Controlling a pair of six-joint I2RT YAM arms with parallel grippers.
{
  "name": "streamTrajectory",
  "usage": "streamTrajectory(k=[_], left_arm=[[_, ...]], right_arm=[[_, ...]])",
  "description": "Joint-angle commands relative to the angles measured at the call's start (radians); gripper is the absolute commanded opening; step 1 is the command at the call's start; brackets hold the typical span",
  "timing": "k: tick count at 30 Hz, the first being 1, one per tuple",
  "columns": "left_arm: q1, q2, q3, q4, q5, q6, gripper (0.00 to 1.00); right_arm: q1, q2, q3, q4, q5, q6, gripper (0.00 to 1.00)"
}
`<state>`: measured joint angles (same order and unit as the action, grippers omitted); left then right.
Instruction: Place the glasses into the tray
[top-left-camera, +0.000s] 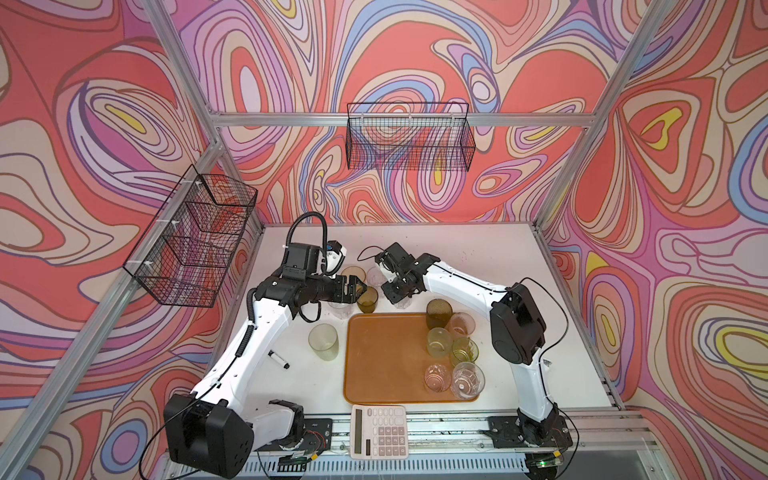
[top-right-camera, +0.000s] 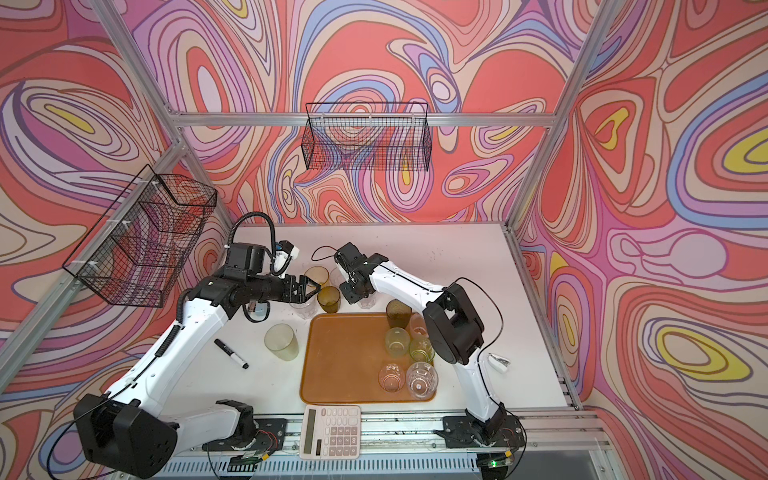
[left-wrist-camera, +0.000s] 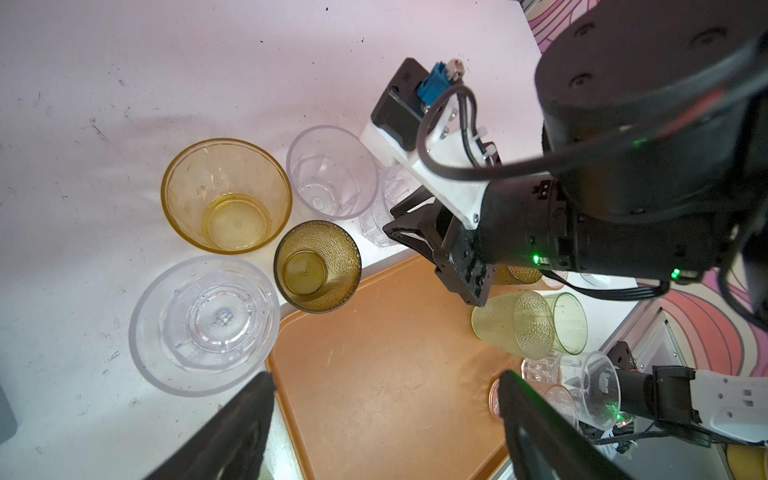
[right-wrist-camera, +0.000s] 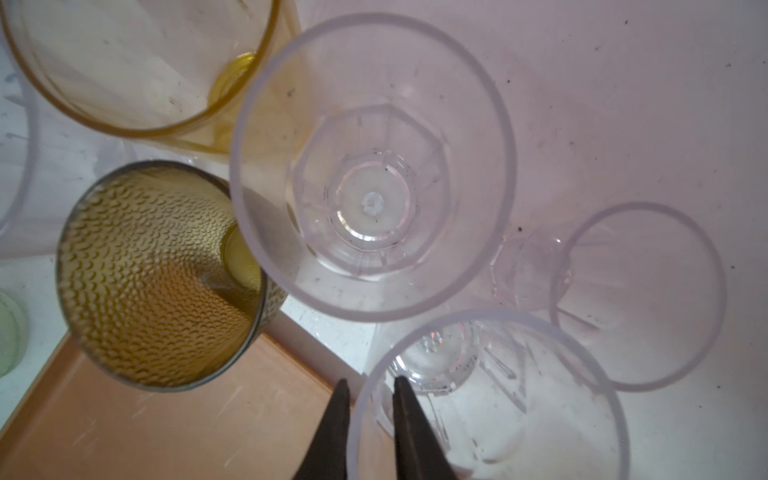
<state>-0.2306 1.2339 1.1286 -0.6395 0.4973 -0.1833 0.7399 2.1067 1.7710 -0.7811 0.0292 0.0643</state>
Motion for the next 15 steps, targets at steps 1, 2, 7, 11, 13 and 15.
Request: streamTrajectory(k=[1, 2, 7, 11, 13, 15], left_arm=[[-0.006, -0.004, 0.007, -0.013, 0.003, 0.019, 0.87], [-0.006, -0.004, 0.007, -0.014, 0.004, 0.018, 0.87], [-0.006, -0.005, 0.007, -0.014, 0.003, 0.02, 0.87], [-0.006, -0.005, 0.007, -0.013, 0.003, 0.021, 0.87], [-0.006, -0.004, 0.007, -0.014, 0.004, 0.02, 0.87], [-0.006, -0.004, 0.007, -0.013, 0.004, 0.021, 0.87]], right_arm=[[-0.005, 0.01, 0.01, -0.016, 0.014, 0.0, 0.16], [-0.004, 0.01, 0.011, -0.017, 0.014, 0.0, 0.15], [-0.004, 0.004, 0.012, -0.023, 0.012, 0.001, 0.11], [-0.005, -0.002, 0.014, -0.028, 0.012, 0.003, 0.06], [-0.004, -0.007, 0.016, -0.033, 0.013, 0.006, 0.03], [-0.004, -0.014, 0.016, -0.038, 0.019, 0.008, 0.0]])
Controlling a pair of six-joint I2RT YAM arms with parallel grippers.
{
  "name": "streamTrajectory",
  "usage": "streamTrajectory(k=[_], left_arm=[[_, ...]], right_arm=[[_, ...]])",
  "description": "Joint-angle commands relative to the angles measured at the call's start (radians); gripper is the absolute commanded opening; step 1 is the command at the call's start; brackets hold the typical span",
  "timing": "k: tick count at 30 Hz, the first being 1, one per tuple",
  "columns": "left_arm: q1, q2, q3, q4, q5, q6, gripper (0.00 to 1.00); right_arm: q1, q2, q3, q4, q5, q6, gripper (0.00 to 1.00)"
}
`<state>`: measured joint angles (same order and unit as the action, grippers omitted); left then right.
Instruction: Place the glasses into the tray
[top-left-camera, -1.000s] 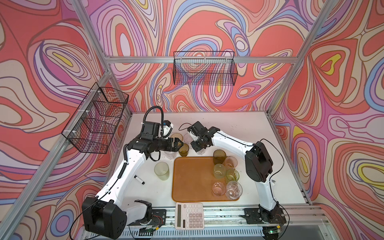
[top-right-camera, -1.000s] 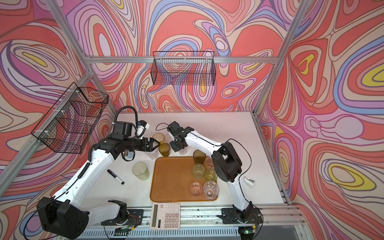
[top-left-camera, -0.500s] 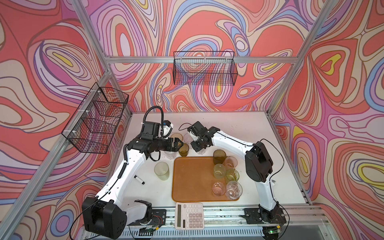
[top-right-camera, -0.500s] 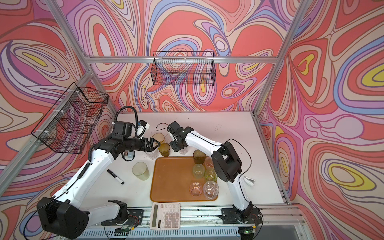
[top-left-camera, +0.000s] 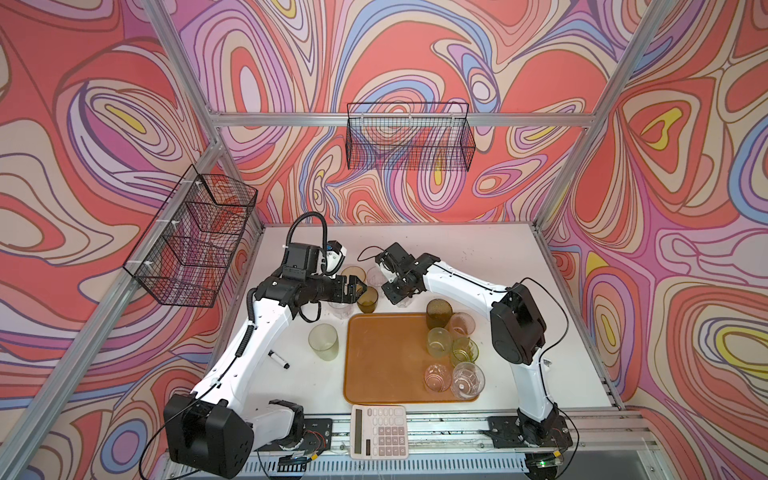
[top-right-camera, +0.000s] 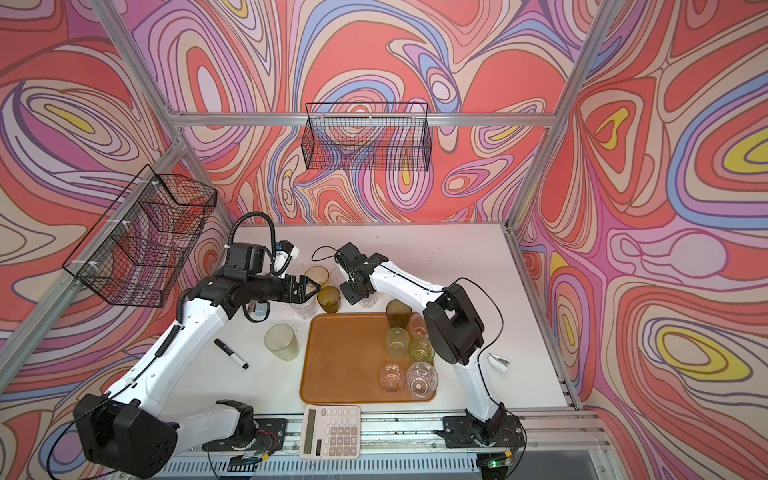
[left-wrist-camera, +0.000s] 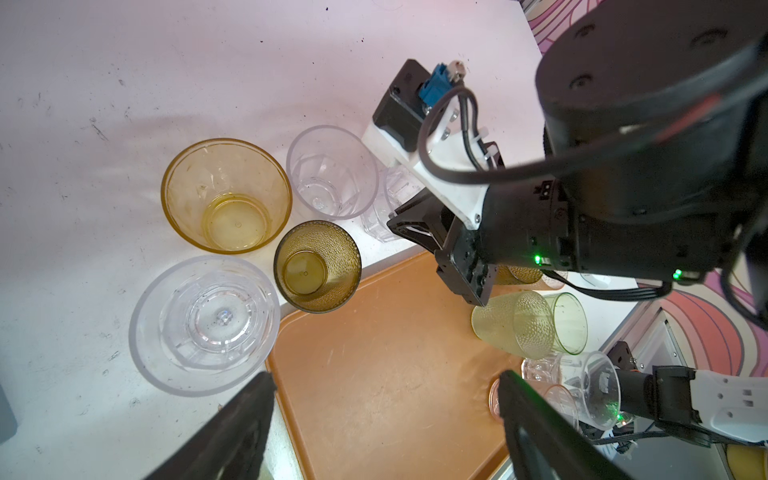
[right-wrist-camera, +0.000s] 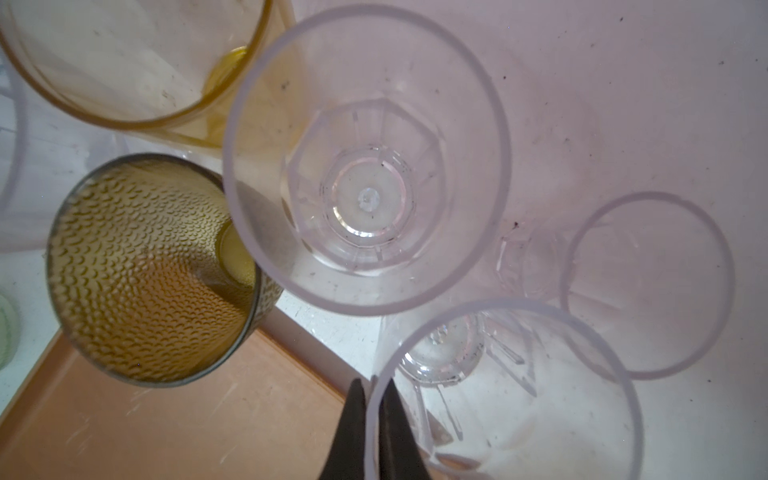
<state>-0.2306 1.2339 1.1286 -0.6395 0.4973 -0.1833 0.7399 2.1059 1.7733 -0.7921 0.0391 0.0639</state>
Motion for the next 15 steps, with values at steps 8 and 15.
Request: streamTrajectory(k=[8, 15], left_arm=[[-0.006, -0.008, 0.007, -0.011, 0.008, 0.017, 0.87], [-0.006, -0.008, 0.007, -0.01, 0.01, 0.017, 0.87]], right_arm=[[-0.004, -0.043, 0.022, -0.063, 0.024, 0.016, 0.0], [-0.001, -0.082, 0.023, -0.076, 0.038, 0.02, 0.0]])
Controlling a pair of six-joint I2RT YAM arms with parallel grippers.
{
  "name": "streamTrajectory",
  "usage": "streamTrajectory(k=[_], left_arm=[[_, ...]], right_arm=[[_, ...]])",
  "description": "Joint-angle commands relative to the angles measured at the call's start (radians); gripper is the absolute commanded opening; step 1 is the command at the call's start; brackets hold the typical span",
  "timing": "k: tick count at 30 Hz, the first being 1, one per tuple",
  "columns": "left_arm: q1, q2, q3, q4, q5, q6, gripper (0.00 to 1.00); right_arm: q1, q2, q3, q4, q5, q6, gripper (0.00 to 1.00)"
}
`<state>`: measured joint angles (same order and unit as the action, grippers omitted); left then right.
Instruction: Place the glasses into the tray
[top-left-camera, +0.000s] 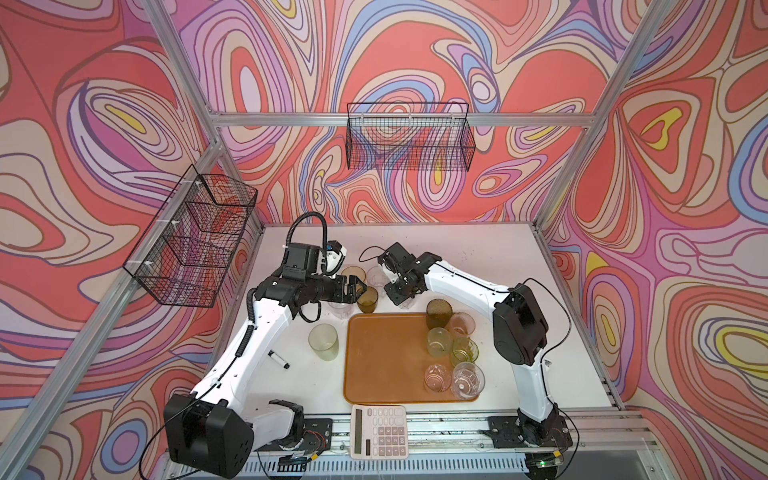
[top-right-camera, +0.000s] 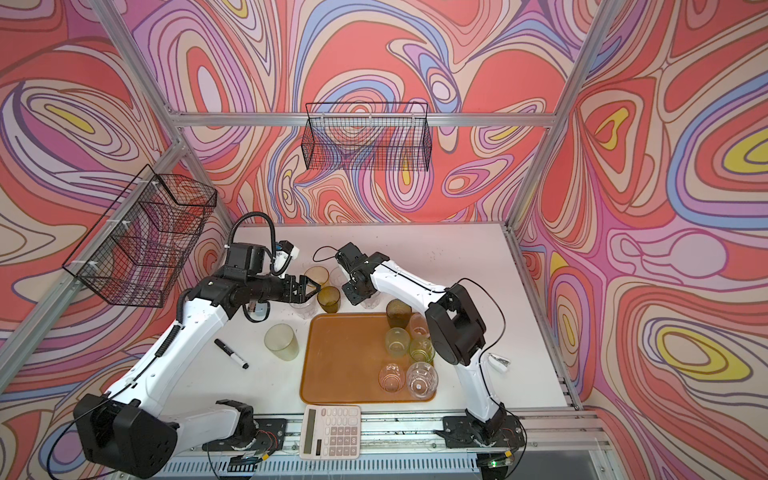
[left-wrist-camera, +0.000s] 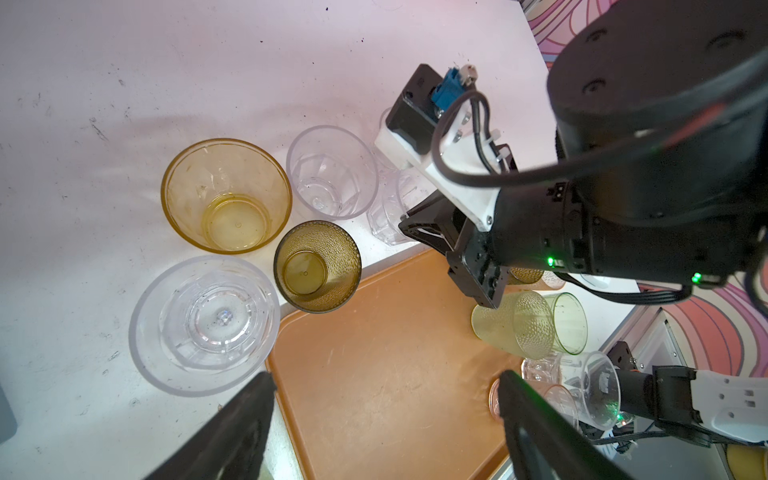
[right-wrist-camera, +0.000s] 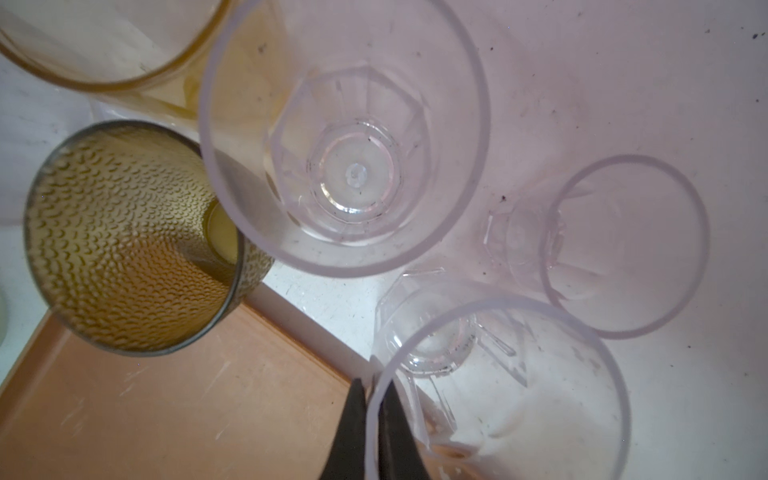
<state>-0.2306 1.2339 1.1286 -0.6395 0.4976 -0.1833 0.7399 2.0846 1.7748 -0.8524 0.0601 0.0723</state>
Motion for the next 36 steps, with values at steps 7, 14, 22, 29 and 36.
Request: streamTrajectory(k=[7, 14, 22, 29, 36], left_arm=[[-0.005, -0.009, 0.007, -0.009, 0.007, 0.019, 0.87], [-0.006, -0.007, 0.008, -0.011, 0.007, 0.019, 0.87], [-0.006, -0.011, 0.006, -0.013, 0.001, 0.02, 0.87], [-0.006, -0.014, 0.007, -0.014, -0.004, 0.022, 0.87], [-0.006, -0.014, 0.008, -0.014, -0.008, 0.022, 0.87]], right_arm=[[0.01, -0.097, 0.025, -0.03, 0.032, 0.012, 0.0], [0.028, -0.121, 0.052, -0.065, 0.058, 0.019, 0.0], [0.064, -0.136, 0.093, -0.121, 0.086, 0.039, 0.0], [0.093, -0.157, 0.086, -0.146, 0.118, 0.058, 0.0], [0.114, -0.192, 0.044, -0.158, 0.13, 0.083, 0.0]])
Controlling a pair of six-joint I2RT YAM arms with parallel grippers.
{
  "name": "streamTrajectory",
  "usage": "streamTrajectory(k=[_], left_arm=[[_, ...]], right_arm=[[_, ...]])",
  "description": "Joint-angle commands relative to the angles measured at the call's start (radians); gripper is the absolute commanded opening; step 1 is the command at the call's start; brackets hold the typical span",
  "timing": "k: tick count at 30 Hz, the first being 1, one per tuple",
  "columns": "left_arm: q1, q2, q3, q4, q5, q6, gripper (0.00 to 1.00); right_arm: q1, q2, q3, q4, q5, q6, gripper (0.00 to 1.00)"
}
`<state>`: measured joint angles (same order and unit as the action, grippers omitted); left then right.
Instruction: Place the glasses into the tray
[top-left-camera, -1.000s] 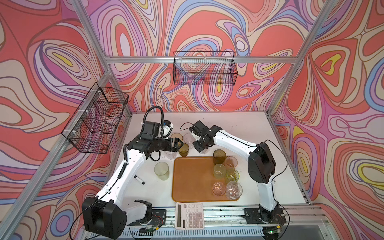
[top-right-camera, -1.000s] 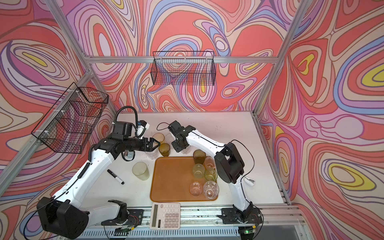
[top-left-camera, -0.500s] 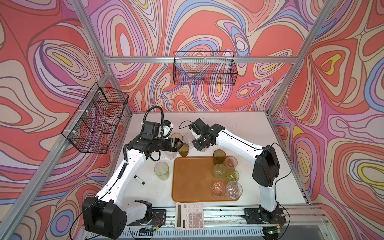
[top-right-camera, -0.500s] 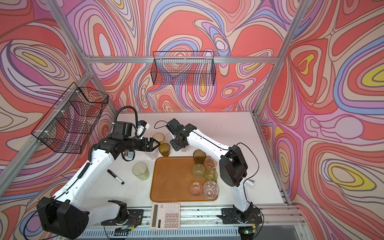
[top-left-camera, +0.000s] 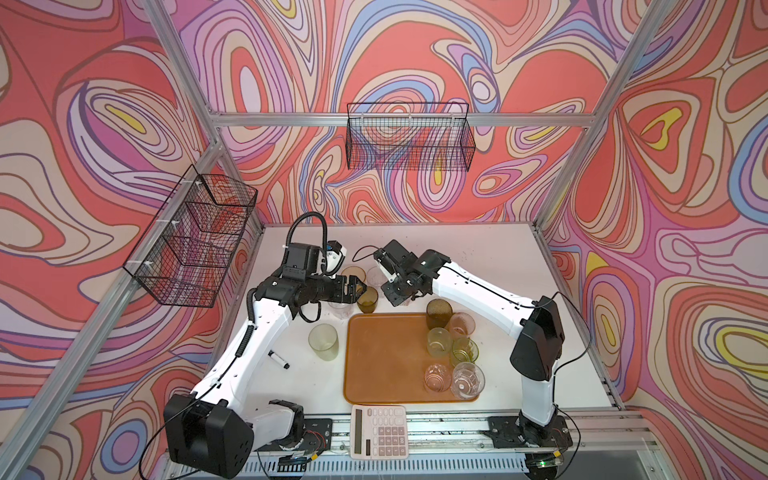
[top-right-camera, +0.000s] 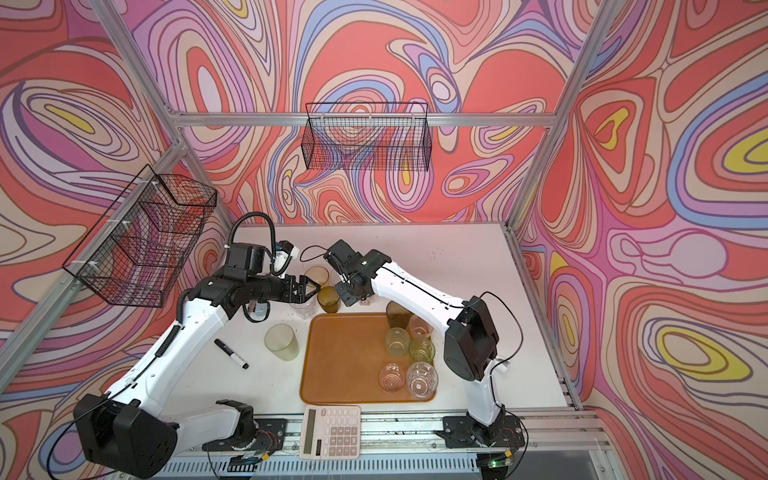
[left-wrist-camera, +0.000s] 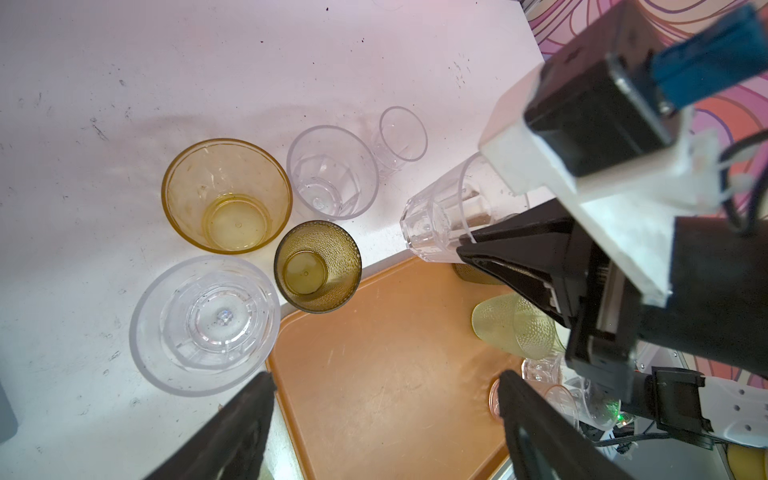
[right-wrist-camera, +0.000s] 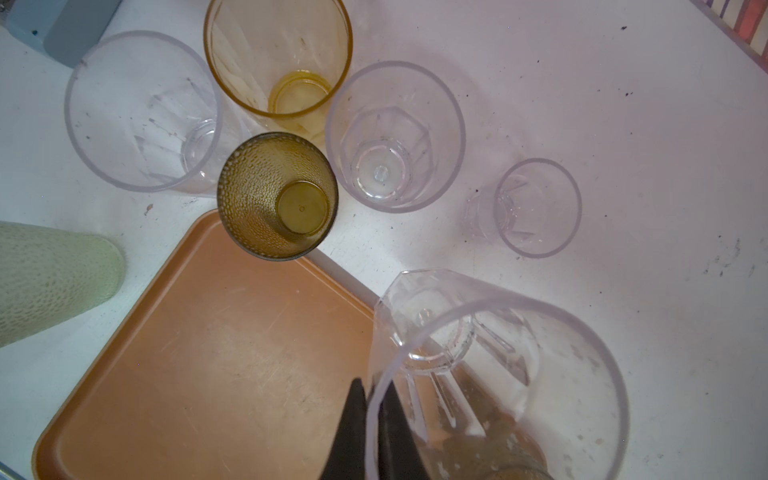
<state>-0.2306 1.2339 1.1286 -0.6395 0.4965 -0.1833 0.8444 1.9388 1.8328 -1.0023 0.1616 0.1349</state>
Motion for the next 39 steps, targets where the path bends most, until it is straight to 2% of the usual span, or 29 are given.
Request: streamTrajectory(k=[1, 18, 39], left_arm=[[-0.006, -0.013, 0.007, -0.015, -0.007, 0.022, 0.87], [-0.006, -0.014, 0.007, -0.015, -0.009, 0.022, 0.87], [-0.006, -0.01, 0.007, -0.014, -0.004, 0.02, 0.87]], right_arm=[[0.011, -0.051, -0.021, -0.01, 0.03, 0.024, 0.0], [0.079, -0.133, -0.153, -0.027, 0.038, 0.055, 0.0], [0.102, -0.12, -0.252, 0.043, 0.02, 0.078, 0.0]])
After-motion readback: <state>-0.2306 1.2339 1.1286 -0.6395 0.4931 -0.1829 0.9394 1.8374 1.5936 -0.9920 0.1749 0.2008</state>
